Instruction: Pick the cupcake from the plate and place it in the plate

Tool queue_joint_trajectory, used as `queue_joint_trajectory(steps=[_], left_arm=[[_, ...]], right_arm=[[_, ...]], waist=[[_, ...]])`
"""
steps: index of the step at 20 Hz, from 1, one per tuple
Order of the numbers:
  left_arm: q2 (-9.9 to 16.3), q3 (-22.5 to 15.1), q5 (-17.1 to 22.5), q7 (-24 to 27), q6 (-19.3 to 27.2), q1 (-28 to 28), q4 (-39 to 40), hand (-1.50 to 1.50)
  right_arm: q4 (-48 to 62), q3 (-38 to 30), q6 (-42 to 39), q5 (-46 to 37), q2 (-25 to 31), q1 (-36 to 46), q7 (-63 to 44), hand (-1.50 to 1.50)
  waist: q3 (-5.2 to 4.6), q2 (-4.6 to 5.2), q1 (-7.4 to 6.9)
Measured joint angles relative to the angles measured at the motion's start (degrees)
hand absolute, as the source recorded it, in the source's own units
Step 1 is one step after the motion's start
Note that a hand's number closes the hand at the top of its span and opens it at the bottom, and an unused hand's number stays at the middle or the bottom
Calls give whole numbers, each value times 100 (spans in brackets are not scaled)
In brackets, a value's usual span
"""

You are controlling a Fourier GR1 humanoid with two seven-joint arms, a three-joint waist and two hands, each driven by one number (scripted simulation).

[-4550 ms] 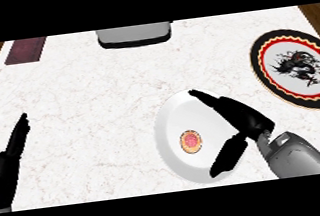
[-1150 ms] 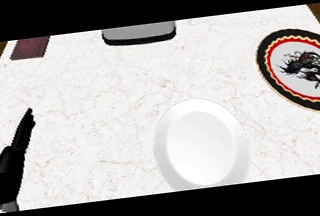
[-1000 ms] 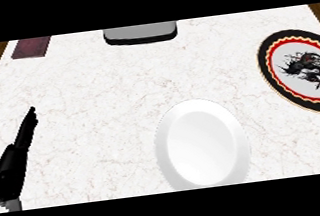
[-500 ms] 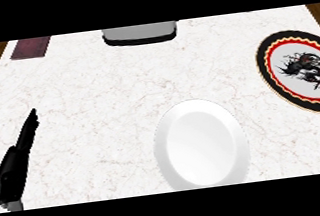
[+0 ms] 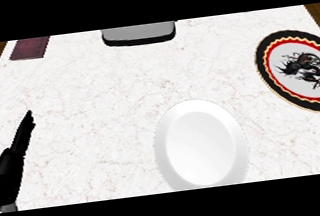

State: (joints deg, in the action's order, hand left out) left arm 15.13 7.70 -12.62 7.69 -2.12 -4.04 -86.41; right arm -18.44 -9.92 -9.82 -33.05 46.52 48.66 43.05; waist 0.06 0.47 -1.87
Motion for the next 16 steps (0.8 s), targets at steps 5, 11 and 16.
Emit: queue_joint_trajectory(steps=[5,11,16], left_arm=[[17,50,-8,-40,-23,153,112,0],[-63,-7,-68,-44,11,169,73,0],[-92,-35,-116,13,14,131,71,0]], right_arm=[[307,162,108,-208,-473,64,-60,150],[823,-93,180,-33,-797,255,-778,-150],[994,-341,328,164,-891,216,-710,-150]], waist=[[4,13,-1],[8,36,-48],[14,53,-70]])
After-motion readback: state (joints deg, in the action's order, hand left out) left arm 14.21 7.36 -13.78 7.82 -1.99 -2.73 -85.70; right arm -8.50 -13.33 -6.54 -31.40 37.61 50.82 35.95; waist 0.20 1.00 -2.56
